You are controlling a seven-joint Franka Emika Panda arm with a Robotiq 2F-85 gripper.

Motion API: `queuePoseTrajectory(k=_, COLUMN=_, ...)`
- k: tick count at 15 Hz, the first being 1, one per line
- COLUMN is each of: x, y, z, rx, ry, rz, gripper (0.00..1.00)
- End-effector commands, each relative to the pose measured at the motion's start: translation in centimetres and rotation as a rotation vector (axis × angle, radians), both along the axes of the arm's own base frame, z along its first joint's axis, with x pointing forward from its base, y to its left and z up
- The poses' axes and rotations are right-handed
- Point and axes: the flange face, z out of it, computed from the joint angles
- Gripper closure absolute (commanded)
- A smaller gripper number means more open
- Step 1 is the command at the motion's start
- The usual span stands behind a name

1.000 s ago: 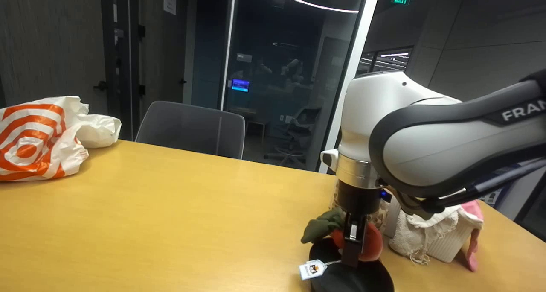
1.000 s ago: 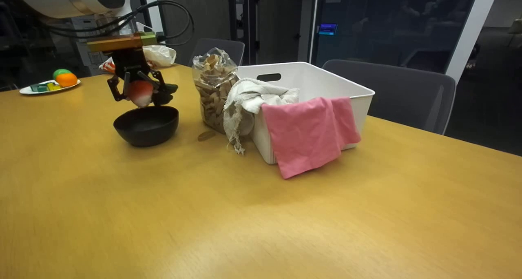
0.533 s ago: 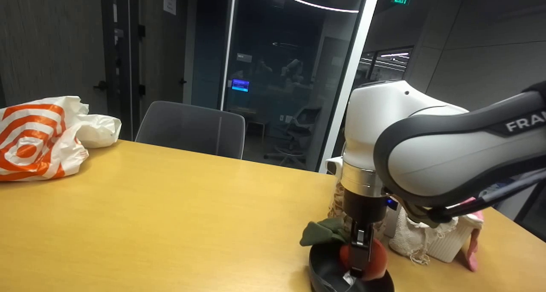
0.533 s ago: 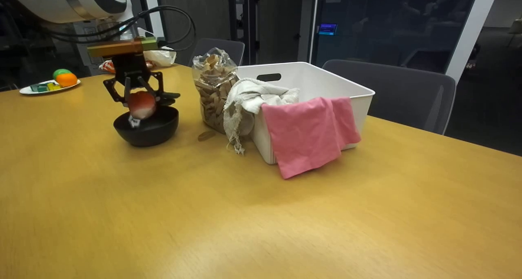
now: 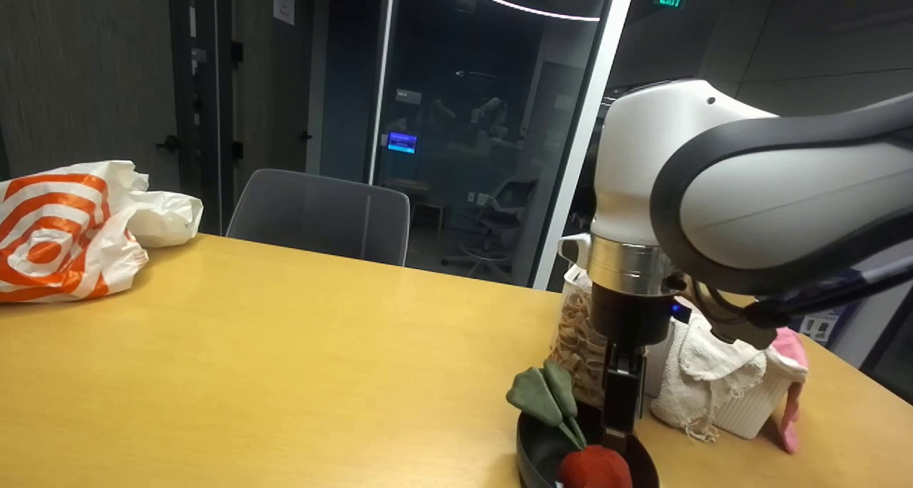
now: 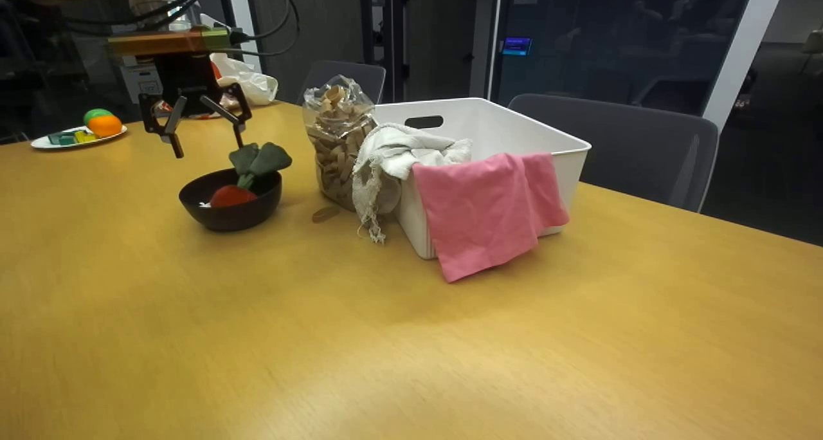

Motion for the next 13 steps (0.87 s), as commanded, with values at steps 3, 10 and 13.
queuePoseTrajectory(k=3, x=-1.5, y=0.2, z=4.2, rx=-0.004, ry=-0.036, rz=-0.018, gripper=0.0)
queuePoseTrajectory(k=10, x=-2.0, y=0.4, z=5.0, rx=-0.015, ry=-0.053, rz=-0.054, gripper=0.0)
queuePoseTrajectory(k=13, x=-2.0, y=0.4, z=5.0, rx=-0.017, ry=-0.051, rz=-0.06, gripper=0.0)
